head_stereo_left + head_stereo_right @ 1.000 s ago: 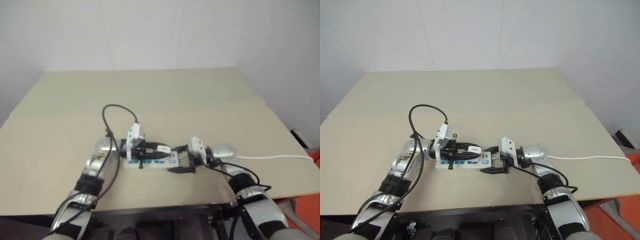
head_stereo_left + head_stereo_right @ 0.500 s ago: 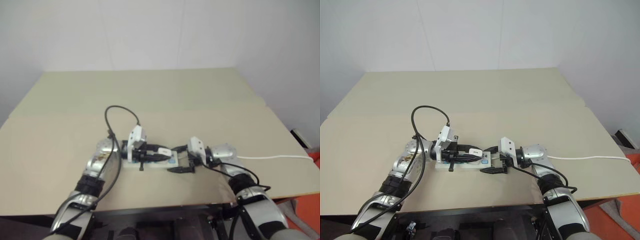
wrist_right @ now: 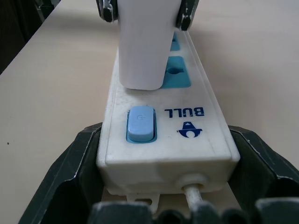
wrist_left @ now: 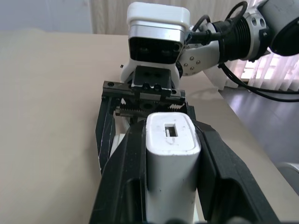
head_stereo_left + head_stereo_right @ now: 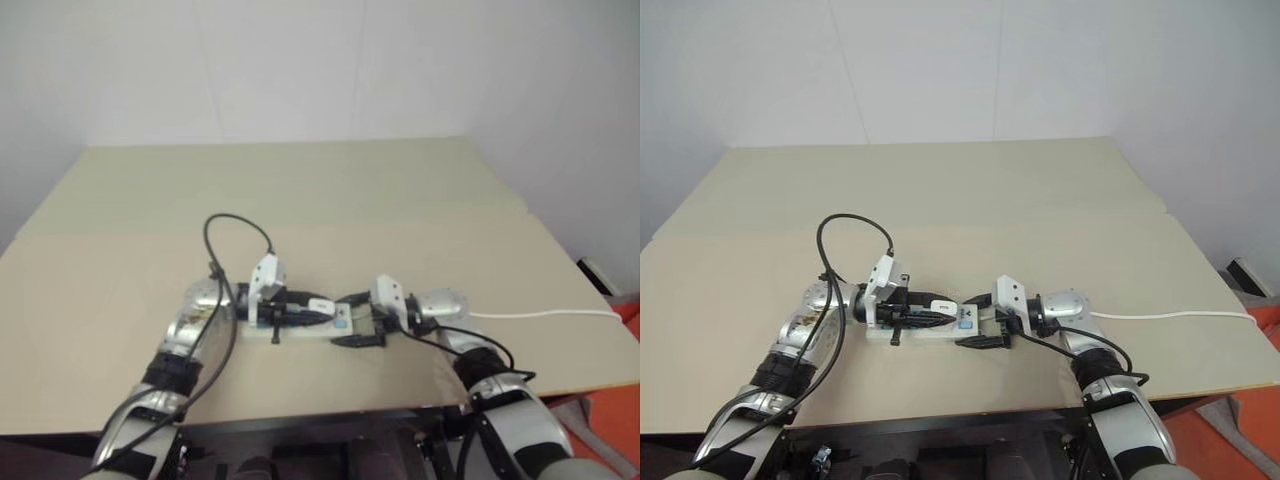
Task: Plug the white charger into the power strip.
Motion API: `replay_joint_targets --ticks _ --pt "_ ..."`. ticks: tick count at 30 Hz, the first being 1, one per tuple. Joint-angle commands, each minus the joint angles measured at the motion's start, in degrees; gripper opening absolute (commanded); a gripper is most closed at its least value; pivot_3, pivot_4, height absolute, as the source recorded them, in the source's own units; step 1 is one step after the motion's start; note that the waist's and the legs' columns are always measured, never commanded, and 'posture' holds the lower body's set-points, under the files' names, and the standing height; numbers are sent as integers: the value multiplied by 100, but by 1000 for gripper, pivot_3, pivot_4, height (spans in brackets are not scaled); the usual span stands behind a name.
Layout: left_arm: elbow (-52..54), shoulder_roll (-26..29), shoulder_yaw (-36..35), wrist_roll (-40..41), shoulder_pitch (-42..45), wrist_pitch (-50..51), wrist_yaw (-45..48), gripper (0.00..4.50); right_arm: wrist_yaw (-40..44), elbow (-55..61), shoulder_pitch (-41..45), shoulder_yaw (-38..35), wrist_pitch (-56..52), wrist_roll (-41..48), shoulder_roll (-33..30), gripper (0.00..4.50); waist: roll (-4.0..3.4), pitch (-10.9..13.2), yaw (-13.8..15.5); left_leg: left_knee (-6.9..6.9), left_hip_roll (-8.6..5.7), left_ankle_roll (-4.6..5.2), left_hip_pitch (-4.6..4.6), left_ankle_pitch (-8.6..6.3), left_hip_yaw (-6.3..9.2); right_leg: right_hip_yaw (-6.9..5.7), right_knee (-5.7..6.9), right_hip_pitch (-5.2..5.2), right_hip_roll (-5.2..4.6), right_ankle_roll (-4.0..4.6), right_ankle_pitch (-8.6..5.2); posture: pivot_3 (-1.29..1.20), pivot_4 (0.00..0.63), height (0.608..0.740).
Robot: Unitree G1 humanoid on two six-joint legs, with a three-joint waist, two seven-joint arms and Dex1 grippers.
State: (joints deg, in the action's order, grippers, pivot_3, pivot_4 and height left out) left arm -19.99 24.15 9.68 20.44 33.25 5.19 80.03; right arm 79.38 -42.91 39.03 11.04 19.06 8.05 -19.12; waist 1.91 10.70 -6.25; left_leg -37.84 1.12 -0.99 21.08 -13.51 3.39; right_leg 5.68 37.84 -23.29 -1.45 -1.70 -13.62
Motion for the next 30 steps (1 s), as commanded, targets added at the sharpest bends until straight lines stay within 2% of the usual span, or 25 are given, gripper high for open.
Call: replay_joint_targets --ticks 1,11,18,24,30 --pt "-405 489 9 -337 -278 82 90 1025 9 30 10 -59 -39 -31 -157 3422 -1 0 -6 0 0 0 -1 0 0 0 -1 2 0 -1 0 0 150 740" --pt "-625 705 185 -481 -295 1 131 1025 15 -55 96 -39 -21 -41 -192 3422 -1 -1 -41 1 2 0 -3 0 2 -2 -3 6 1 -8 -5 0 150 740" --pt "-747 670 435 -654 -123 -202 158 1025 7 -107 143 -14 -1 -49 -209 3422 -2 -4 -43 2 1 0 -5 0 2 -2 -4 9 1 -24 -15 0 150 740" --pt "-739 431 700 -744 78 -59 -39 1025 -16 -108 151 1 5 -48 -165 3422 -1 -23 -14 2 -1 0 -8 0 3 -3 -8 18 0 -32 -19 0 150 740" --pt "-762 525 745 -768 24 -108 -18 1025 -15 -93 111 0 23 -42 -191 3422 -1 -36 11 2 0 0 -15 0 3 -2 -12 24 0 -38 -23 0 150 740"
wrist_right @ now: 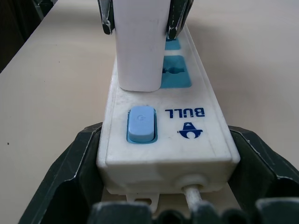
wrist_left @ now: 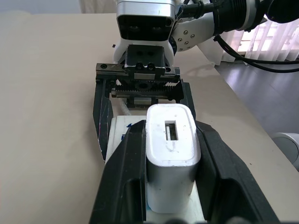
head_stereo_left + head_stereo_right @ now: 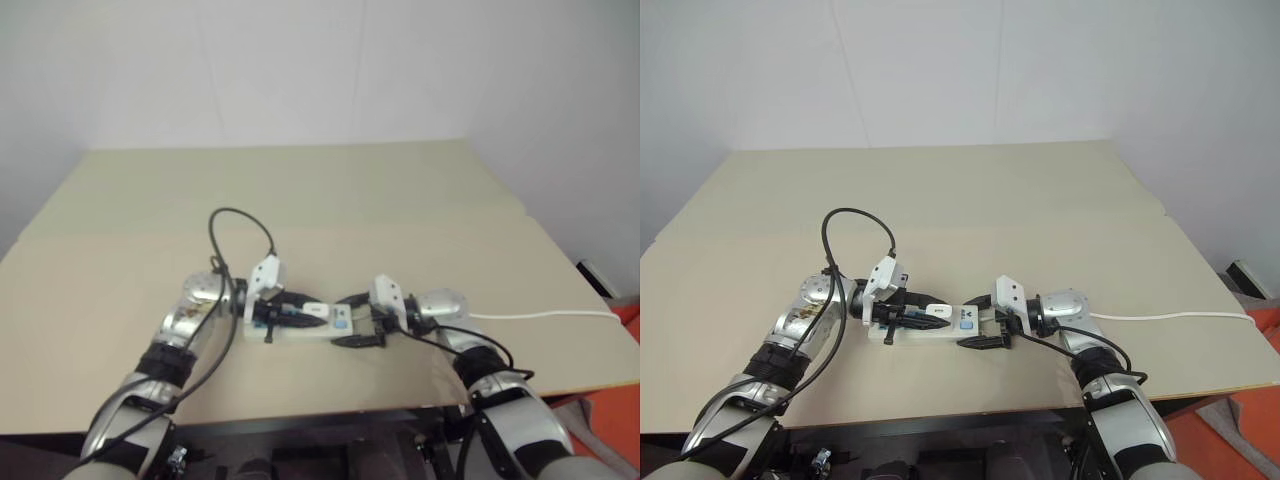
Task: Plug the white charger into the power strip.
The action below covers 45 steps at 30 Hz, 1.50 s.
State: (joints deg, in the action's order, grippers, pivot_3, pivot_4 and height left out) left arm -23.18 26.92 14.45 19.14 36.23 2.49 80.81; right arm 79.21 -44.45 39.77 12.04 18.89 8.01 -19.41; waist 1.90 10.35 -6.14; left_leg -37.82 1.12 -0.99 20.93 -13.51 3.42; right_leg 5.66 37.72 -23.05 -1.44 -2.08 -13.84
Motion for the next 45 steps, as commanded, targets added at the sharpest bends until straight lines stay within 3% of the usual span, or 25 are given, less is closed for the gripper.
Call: replay_joint_targets --ticks 1,8,36,45 --pt "-419 253 269 -634 -285 196 -111 1025 3 58 38 -101 41 -38 -166 3422 0 -2 1 0 0 0 0 0 0 0 0 0 0 0 0 0 150 740" --pt "6 405 341 -634 -477 638 -305 1025 -14 13 63 -106 52 -43 -160 3422 1 -13 17 0 0 0 0 0 0 1 -2 1 0 -1 -1 0 150 740" --pt "113 479 509 -661 -647 538 -348 1025 -34 44 49 -107 29 -35 -168 3422 1 -19 20 5 2 0 -3 0 -2 1 -9 1 1 -3 -2 0 150 740" --pt "264 390 292 -540 -642 607 -290 3883 -40 -4 84 -104 20 -29 -143 3422 -12 -27 62 9 -1 1 -4 -1 -5 4 -17 5 -1 -6 -6 0 150 740"
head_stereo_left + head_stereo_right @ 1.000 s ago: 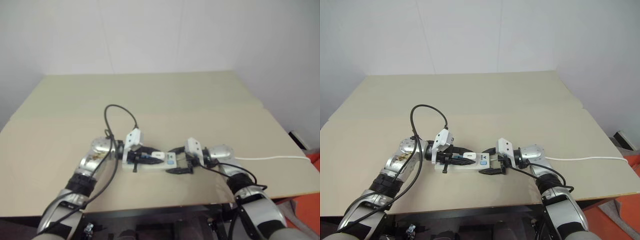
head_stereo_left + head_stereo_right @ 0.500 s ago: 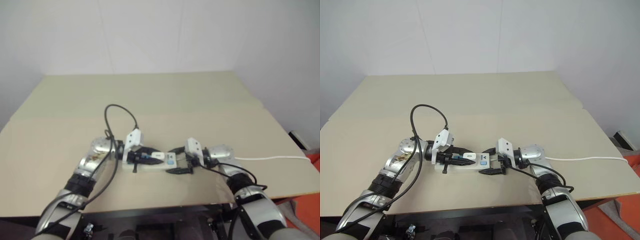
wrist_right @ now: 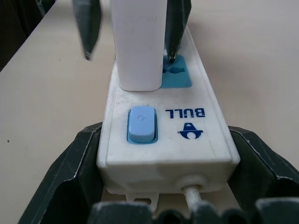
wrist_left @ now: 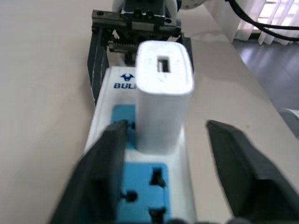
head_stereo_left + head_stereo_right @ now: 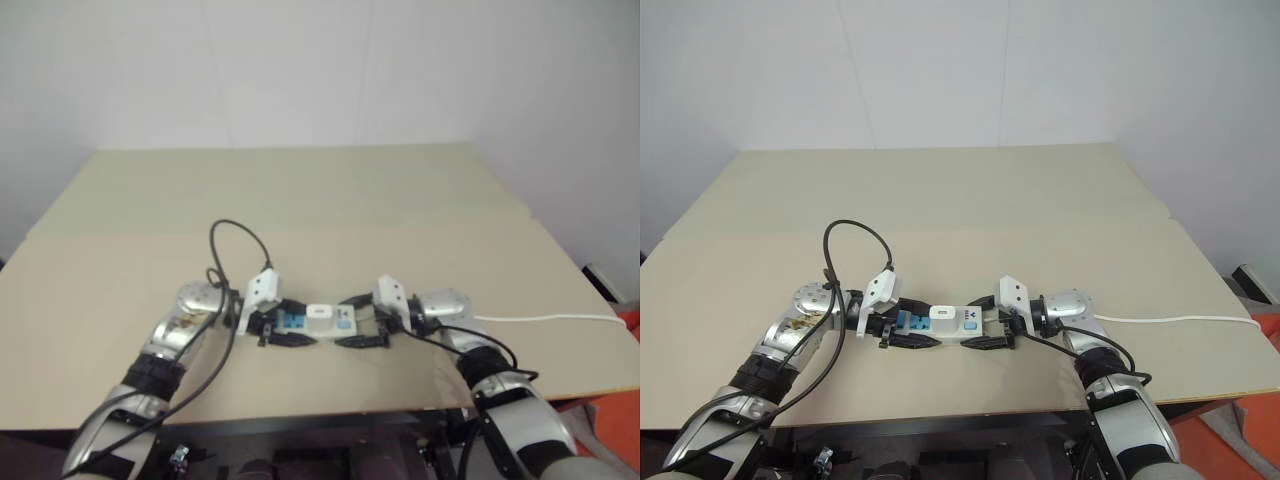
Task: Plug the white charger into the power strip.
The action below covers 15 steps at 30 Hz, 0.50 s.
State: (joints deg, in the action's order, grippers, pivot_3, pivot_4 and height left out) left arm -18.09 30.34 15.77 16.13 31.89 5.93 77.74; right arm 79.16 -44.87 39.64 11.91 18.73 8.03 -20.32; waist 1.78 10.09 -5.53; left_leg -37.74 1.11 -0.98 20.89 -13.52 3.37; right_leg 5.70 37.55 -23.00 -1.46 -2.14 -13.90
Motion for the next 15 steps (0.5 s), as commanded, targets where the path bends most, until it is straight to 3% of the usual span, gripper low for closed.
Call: replay_joint_targets --ticks 1,2,7,10,15 --pt "-242 41 131 -231 -209 255 19 4173 -34 26 103 -91 41 -32 -48 3422 0 0 1 0 0 0 -1 0 0 0 0 0 0 0 0 0 150 740" --pt "-227 40 97 -207 -206 272 30 4472 -37 16 107 -91 49 -32 -45 3422 0 0 1 0 1 0 0 0 0 0 0 0 1 0 0 0 150 740" --pt "2 197 -171 3 -132 486 207 4472 16 -24 135 -82 -18 -28 -43 3422 0 0 -2 0 1 0 5 0 0 0 -4 -3 0 -1 0 0 150 740" --pt "248 452 -386 137 -89 590 343 4500 90 -56 172 -82 -103 -24 -77 4449 -1 3 -9 1 2 0 17 0 1 0 -1 -19 2 0 0 0 150 740" --pt "734 1064 -823 463 -115 945 551 4500 -1 -29 222 -228 -49 1 -250 4479 -3 44 -2 1 1 0 29 0 2 -2 -4 -27 -1 1 0 0 150 740"
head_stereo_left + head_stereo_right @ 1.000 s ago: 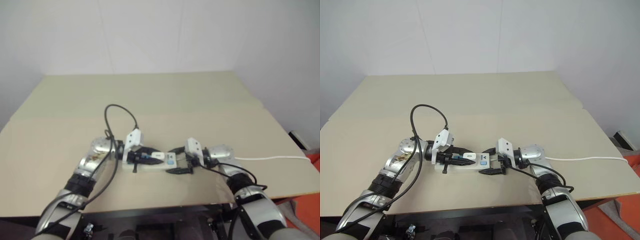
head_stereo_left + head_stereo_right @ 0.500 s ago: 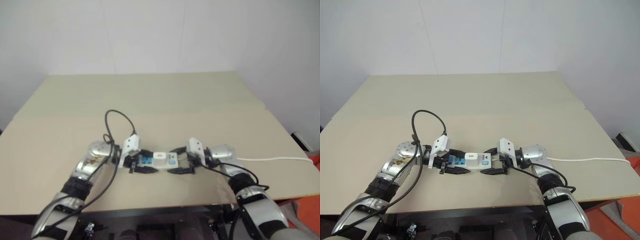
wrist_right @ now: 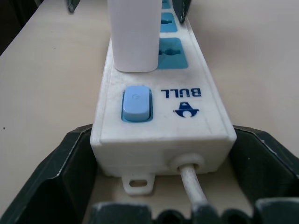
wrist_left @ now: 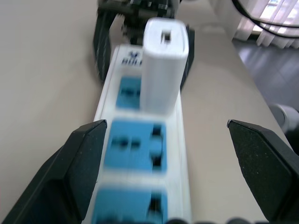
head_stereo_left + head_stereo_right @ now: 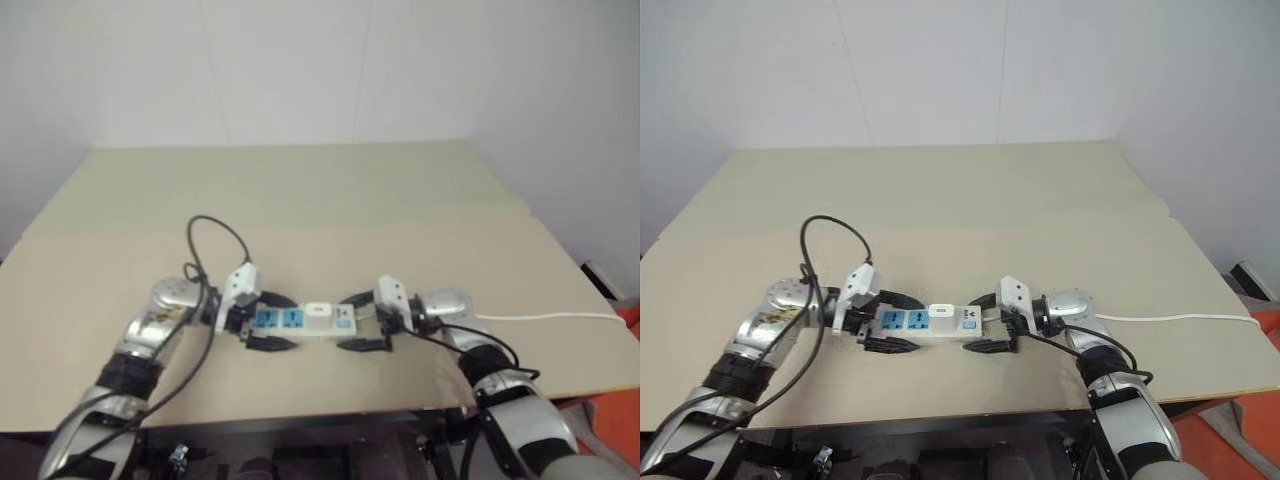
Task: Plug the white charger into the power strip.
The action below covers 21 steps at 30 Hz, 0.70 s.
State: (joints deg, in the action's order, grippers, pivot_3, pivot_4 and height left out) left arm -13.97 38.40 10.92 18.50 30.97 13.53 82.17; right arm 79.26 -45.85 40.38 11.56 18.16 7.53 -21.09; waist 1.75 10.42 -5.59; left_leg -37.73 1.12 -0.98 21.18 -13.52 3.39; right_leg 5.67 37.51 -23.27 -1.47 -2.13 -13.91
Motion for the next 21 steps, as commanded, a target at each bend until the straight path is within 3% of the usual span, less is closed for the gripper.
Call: replay_joint_targets --ticks 1,6,9,21 --pt "364 368 -427 247 -48 238 95 4500 3 105 154 -240 -36 73 -253 4479 0 23 6 0 -1 0 1 0 0 0 0 -1 -2 0 0 0 150 740" --pt "791 1140 -1015 479 -488 370 227 4500 112 538 -4 -636 -247 344 -912 4479 -9 50 21 -1 -7 0 28 0 -1 -2 -3 -25 -14 0 0 0 150 740" --pt "1141 1632 -1505 710 -888 510 333 4500 157 1010 -196 -995 -584 650 -1388 4479 -10 53 26 -9 -10 0 102 1 -1 -2 12 -103 -19 39 25 0 150 740" --pt "1300 2759 -3026 891 -2019 451 470 4500 200 2383 -1057 -1746 -1492 1223 -2514 4479 -14 67 34 -8 -4 0 97 1 -12 -4 8 -102 -16 4 2 0 150 740"
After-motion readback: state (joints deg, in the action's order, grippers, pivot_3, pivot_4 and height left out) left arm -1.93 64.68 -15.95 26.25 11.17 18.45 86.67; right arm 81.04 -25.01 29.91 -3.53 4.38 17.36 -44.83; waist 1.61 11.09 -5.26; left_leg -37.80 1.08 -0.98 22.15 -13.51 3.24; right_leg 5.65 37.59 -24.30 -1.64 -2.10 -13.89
